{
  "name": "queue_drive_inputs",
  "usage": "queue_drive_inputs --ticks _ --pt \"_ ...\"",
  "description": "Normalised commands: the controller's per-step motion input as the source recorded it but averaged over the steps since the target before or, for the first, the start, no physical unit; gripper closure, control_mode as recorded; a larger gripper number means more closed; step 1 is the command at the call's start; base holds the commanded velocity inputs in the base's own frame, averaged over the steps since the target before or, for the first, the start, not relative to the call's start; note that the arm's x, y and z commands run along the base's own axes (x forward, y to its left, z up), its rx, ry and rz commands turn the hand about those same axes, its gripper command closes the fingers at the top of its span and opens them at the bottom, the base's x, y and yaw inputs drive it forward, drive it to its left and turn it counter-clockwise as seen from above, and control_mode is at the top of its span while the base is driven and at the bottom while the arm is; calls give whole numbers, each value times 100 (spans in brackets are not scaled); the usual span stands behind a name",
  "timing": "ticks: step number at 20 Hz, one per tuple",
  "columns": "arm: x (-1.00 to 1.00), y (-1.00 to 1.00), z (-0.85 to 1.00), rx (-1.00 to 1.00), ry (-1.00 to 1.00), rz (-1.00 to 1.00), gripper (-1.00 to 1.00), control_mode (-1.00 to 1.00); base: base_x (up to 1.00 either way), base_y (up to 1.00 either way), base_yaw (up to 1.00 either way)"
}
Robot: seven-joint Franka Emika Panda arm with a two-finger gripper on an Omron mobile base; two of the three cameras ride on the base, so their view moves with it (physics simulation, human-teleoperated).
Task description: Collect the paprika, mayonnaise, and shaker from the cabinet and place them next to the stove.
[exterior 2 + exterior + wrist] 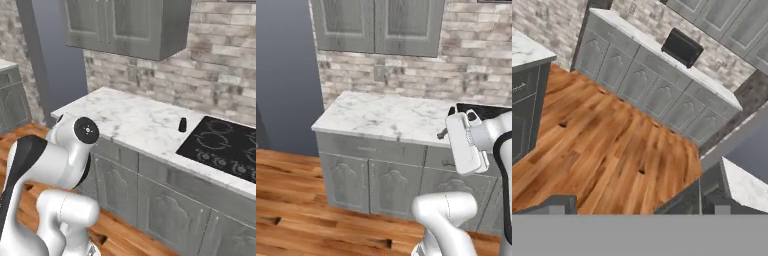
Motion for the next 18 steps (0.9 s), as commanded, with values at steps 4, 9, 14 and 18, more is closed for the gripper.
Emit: queue_drive_inputs --ticks 4,9,14,18 --pt "0 0 0 0 0 0 -100 100 -28 77 51" --pt "0 0 0 0 0 0 -100 100 -22 75 51" --pt "0 0 0 0 0 0 -100 100 -4 73 50" --pt "0 0 0 0 0 0 -100 100 -1 66 50"
